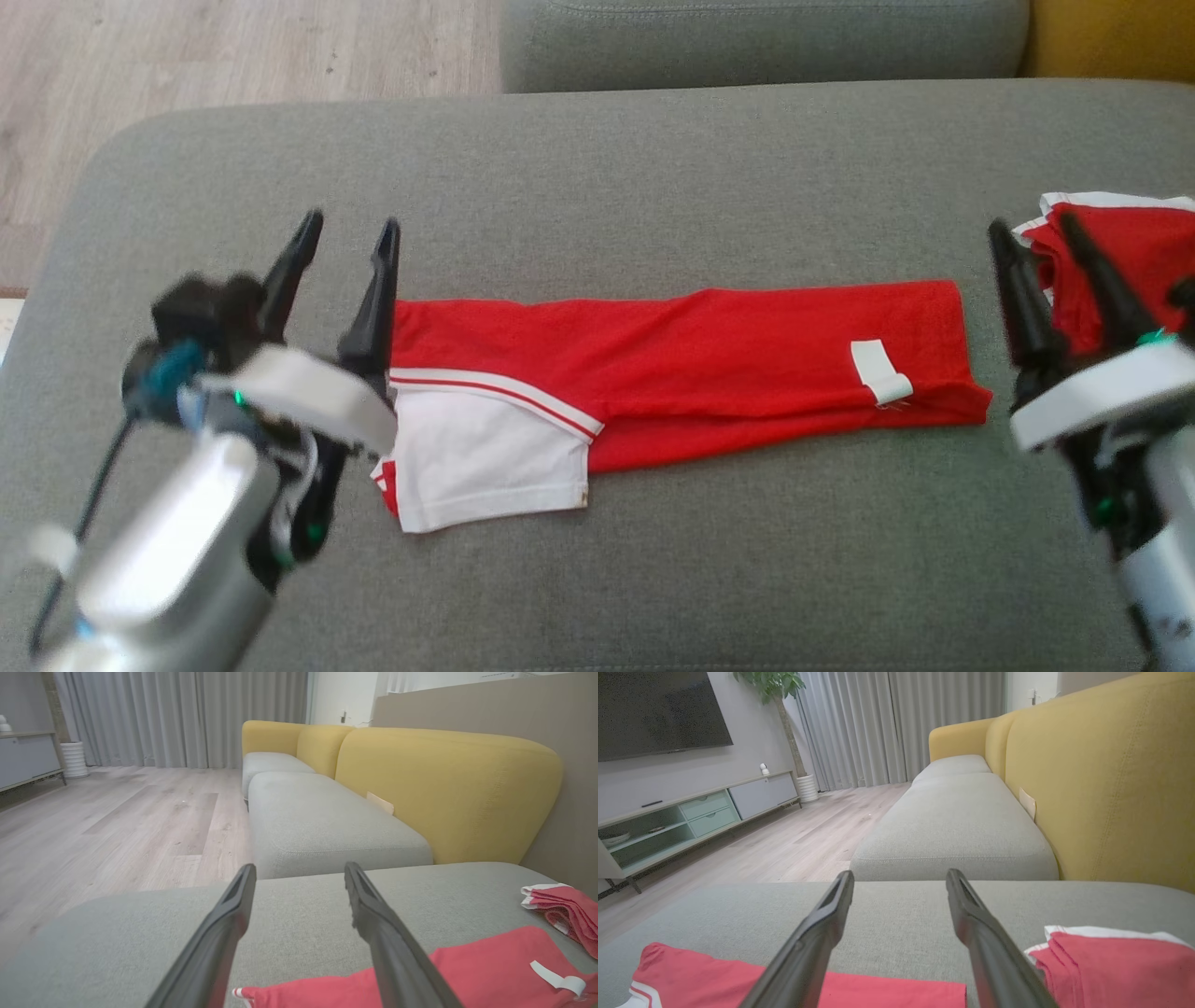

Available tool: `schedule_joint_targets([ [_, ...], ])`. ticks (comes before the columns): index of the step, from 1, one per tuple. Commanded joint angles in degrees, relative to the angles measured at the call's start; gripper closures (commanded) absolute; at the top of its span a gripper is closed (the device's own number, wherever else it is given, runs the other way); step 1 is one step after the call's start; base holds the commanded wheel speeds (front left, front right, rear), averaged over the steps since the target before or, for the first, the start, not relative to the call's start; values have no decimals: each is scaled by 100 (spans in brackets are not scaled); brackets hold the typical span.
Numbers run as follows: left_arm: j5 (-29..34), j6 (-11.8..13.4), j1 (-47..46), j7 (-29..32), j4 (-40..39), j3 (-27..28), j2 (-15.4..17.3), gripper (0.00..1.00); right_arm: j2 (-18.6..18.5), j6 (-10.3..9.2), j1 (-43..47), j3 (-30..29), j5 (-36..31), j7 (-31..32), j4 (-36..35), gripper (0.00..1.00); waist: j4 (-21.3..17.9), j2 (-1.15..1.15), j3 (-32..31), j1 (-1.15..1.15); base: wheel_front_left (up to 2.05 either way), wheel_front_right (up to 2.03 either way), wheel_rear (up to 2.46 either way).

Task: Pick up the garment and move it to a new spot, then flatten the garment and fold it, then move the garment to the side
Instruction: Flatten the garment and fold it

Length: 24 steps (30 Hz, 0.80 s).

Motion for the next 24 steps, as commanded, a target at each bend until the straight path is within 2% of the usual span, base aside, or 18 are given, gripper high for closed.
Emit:
schedule_joint_targets([
  [1,172,31,5,-68,-173,457,77,0,35,-5,31,-52,-168,-102,-203,0,-6,0,-10,0,0,0,0],
  [7,1021,-133,941,-69,-342,1425,-597,0,684,-5,423,-474,-852,-265,-79,0,23,0,-10,0,0,0,0],
  [14,1798,-661,1686,-69,-276,1978,-1246,0,1177,-5,621,-831,-1349,-403,161,0,130,0,-10,0,0,0,0],
  [15,2026,-800,1821,-69,-233,2090,-1408,0,1302,-5,665,-943,-1404,-442,207,0,165,0,-7,0,0,0,0],
  [20,2405,-1071,1981,-69,-111,2396,-1760,0,1527,-5,693,-1361,-1758,-410,481,0,203,0,66,0,0,0,0],
  [24,2636,-1315,1959,-70,47,2528,-1911,0,1752,-5,533,-1905,-2229,-226,949,0,238,0,154,0,0,0,0],
])
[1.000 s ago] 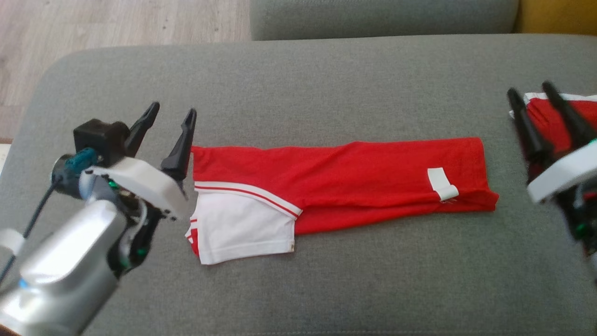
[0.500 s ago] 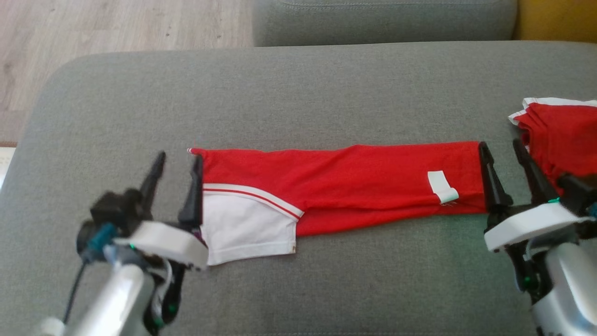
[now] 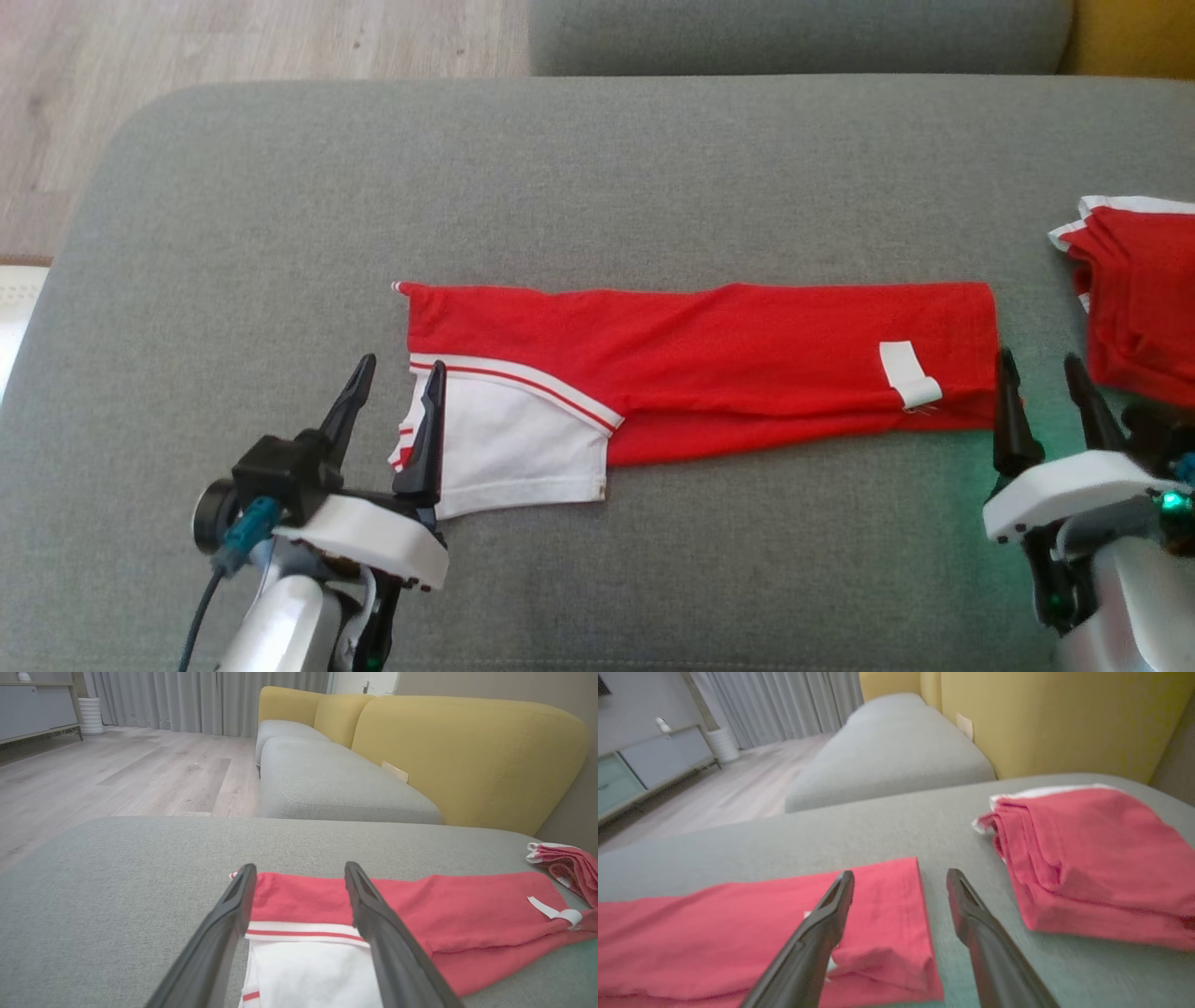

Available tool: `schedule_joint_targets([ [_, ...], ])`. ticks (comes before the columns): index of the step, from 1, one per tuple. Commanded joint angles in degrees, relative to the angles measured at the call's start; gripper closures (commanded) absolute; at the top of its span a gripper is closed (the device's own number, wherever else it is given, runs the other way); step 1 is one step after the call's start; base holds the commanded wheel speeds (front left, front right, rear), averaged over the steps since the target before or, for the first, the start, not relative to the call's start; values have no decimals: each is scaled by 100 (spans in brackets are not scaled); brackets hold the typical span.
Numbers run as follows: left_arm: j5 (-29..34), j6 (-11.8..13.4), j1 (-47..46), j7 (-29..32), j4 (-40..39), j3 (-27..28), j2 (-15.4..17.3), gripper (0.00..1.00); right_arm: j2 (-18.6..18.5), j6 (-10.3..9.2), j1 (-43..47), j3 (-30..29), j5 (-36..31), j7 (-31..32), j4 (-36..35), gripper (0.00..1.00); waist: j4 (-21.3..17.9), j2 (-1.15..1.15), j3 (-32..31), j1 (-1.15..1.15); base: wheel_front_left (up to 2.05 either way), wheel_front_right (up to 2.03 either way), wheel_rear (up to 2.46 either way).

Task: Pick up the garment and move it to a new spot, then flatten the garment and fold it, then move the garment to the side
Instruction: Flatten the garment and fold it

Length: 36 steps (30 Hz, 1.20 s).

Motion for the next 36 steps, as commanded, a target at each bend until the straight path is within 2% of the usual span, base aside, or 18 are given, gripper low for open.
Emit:
schedule_joint_targets([
  [1,80,-51,-247,-70,-138,281,-3,0,82,-5,-285,-15,-110,35,-57,0,20,0,51,0,0,0,0],
  [12,431,-418,-380,-70,-18,726,-267,0,390,-5,-844,-713,-685,361,998,0,88,0,262,0,0,0,0],
  [23,595,-571,-473,-70,18,970,-389,0,483,-5,-1072,-642,-550,479,1503,0,52,0,449,0,0,0,0],
  [24,612,-583,-485,-70,25,991,-395,0,487,-5,-1078,-597,-514,503,1544,9,47,0,462,0,0,0,0],
  [25,629,-594,-496,-70,32,1010,-401,0,489,-5,-1087,-559,-483,507,1570,67,41,0,473,0,0,0,0],
  [26,646,-604,-504,-70,38,1030,-407,0,491,-5,-1096,-536,-457,502,1585,100,33,0,480,0,0,0,0],
  [36,751,-688,-499,-70,127,1151,-464,0,114,-5,-1184,-1066,-620,341,1514,100,-24,0,367,0,0,0,0],
])
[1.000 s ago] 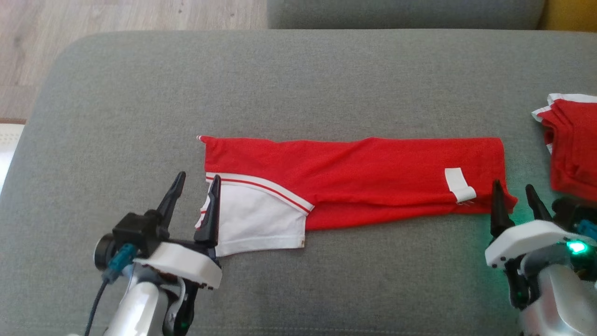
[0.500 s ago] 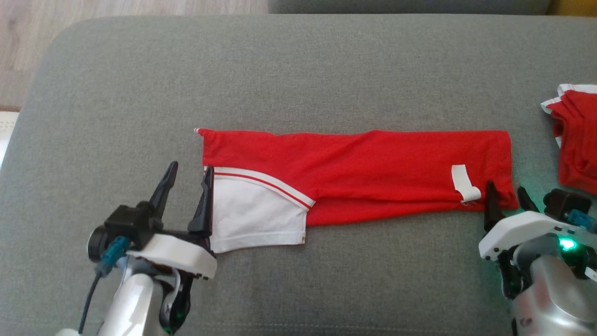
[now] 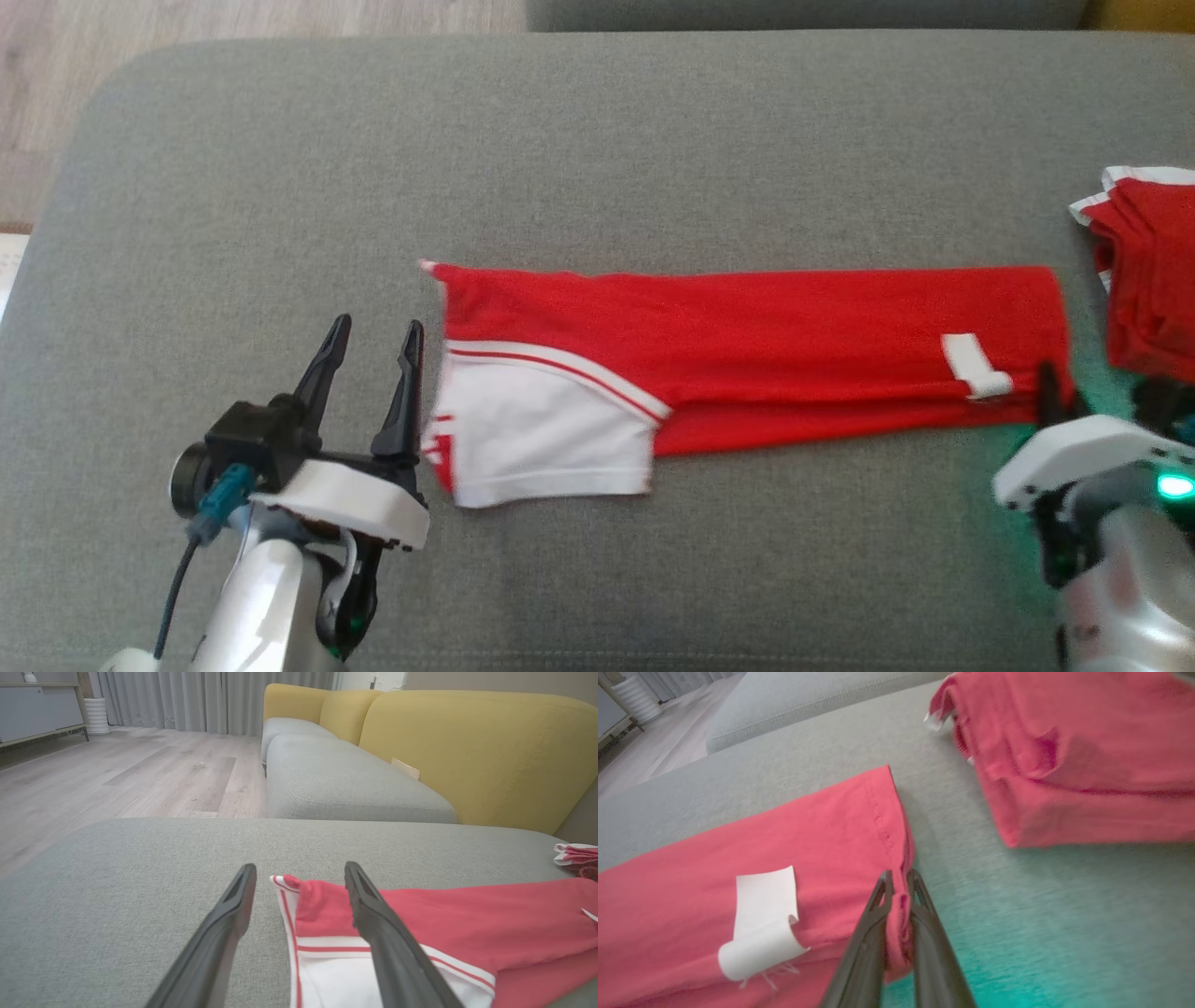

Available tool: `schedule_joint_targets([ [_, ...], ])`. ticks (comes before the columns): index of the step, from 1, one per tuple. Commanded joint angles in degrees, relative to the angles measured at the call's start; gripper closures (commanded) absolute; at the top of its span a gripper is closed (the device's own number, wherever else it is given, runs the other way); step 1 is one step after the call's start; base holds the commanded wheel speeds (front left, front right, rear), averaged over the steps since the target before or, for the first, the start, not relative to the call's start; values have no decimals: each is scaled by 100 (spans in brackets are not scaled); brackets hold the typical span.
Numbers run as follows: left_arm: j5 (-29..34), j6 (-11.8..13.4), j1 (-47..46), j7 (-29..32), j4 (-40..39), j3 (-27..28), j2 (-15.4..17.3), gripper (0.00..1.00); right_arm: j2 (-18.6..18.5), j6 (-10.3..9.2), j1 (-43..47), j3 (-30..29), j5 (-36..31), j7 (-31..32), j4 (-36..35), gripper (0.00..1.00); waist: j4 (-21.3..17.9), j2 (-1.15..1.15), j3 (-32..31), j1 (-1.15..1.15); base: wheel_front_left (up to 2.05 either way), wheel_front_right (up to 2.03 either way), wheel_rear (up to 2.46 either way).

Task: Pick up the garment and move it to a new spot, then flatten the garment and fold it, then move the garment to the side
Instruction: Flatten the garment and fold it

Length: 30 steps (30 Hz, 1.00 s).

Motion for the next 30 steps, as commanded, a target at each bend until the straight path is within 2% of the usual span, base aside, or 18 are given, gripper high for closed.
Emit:
schedule_joint_targets([
  [1,35,-27,-196,-70,-149,230,21,0,-209,-5,-144,-46,-71,-105,-188,100,-10,0,-46,0,0,0,0],
  [6,51,-48,-143,-70,-85,233,-8,0,-171,-5,-163,-247,-119,-88,-454,100,-36,0,-213,0,0,0,0],
  [12,45,-50,-45,-70,-40,261,-31,0,27,-5,-140,250,-59,127,-1109,100,-83,0,-444,0,0,0,0],
  [17,34,-43,45,-70,-23,284,-44,0,203,-5,-112,967,197,372,-1705,100,-94,0,-628,0,0,0,0],
  [21,44,-51,61,-70,-20,252,-49,0,217,-5,-105,1860,1073,416,-1957,100,13,0,-741,0,0,0,0],
  [25,49,-58,78,-70,-13,194,-53,0,219,-5,-78,2709,1715,204,-1891,100,224,0,-817,0,0,0,0],
  [30,48,-62,77,-70,19,96,-56,0,219,-5,-111,3277,2182,-80,-1578,100,552,0,-855,0,0,0,0],
])
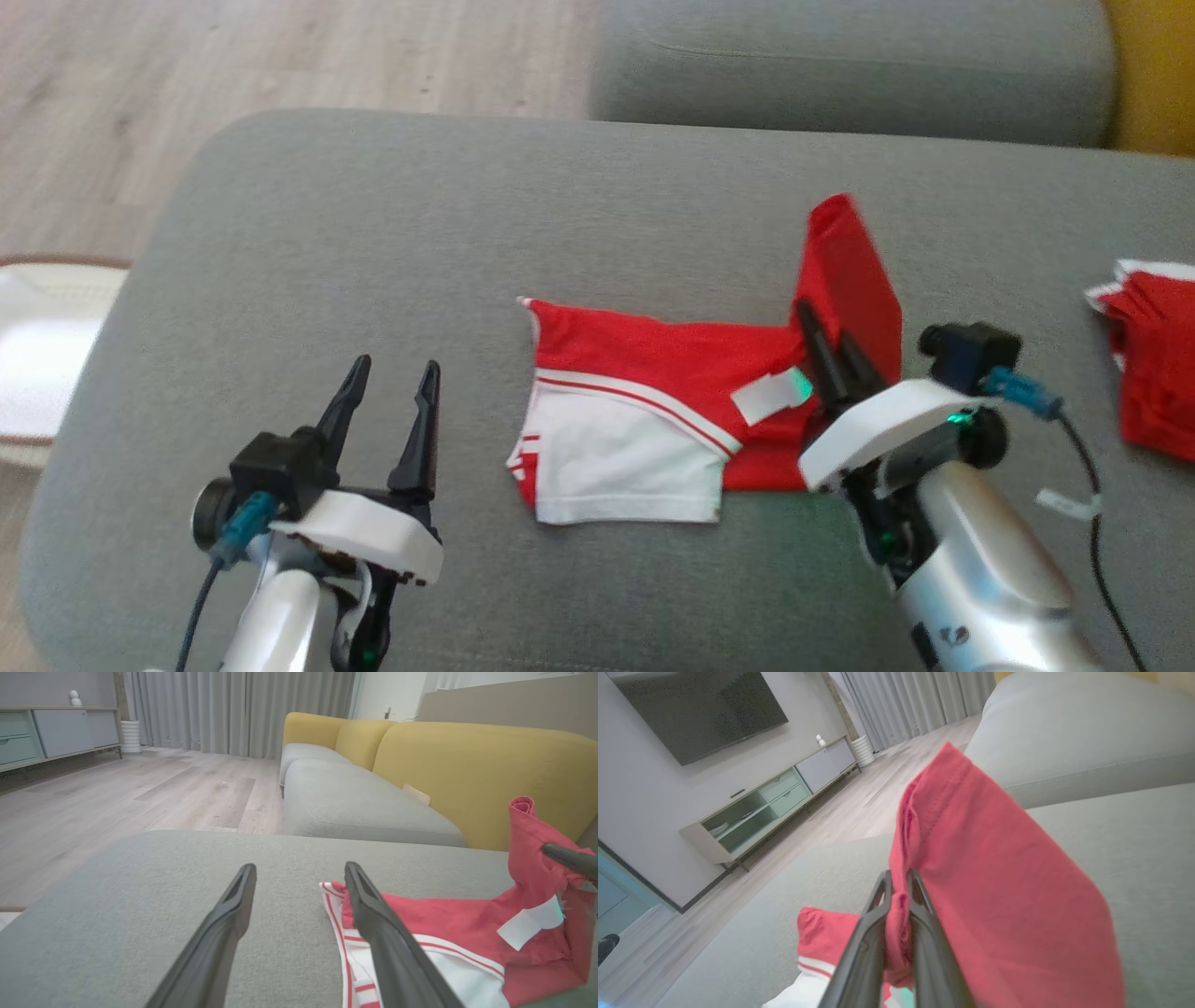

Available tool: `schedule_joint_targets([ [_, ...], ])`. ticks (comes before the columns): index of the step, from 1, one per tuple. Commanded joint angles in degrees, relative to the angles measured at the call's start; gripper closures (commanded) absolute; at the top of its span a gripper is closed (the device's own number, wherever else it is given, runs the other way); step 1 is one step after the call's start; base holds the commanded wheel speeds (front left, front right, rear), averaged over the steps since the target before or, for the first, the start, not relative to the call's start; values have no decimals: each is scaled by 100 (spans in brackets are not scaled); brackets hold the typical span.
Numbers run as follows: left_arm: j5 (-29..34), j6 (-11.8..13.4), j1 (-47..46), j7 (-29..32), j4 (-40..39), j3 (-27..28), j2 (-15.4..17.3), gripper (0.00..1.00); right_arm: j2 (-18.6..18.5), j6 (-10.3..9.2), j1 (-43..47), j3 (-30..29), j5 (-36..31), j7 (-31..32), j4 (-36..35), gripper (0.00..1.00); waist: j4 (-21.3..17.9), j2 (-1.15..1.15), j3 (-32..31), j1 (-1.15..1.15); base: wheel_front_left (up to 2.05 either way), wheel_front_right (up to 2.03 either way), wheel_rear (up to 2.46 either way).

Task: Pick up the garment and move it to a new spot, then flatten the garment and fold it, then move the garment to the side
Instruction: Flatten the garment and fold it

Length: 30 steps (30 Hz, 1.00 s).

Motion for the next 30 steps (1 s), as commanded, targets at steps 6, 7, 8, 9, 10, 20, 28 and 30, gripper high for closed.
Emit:
schedule_joint_targets([
  [6,1,5,-151,-70,-134,29,18,0,31,-5,-346,1064,561,-372,320,100,647,0,-29,0,0,0,0],
  [7,-17,9,-144,-70,-130,4,17,0,31,-5,-383,1206,592,-408,391,100,719,0,-22,0,0,0,0],
  [8,-31,14,-135,-70,-126,-23,17,0,31,-5,-413,1336,633,-440,456,100,786,0,-17,0,0,0,0],
  [9,-49,20,-124,-70,-121,-47,17,0,31,-5,-443,1458,685,-466,518,100,853,0,-10,0,0,0,0],
  [10,-63,27,-116,-70,-115,-69,17,0,31,-5,-474,1544,760,-506,582,100,916,0,-2,0,0,0,0],
  [20,-165,53,-183,-70,-79,-296,16,0,31,-5,-935,2472,1660,-874,1517,100,1388,0,148,0,0,0,0],
  [28,-180,83,-211,-70,-64,-287,16,0,31,-5,-1025,3251,2181,-950,1689,98,1380,0,223,0,0,0,0],
  [30,-178,91,-216,-70,-51,-269,16,0,31,-5,-1073,3462,2196,-973,1680,0,1341,0,205,0,0,0,0],
])
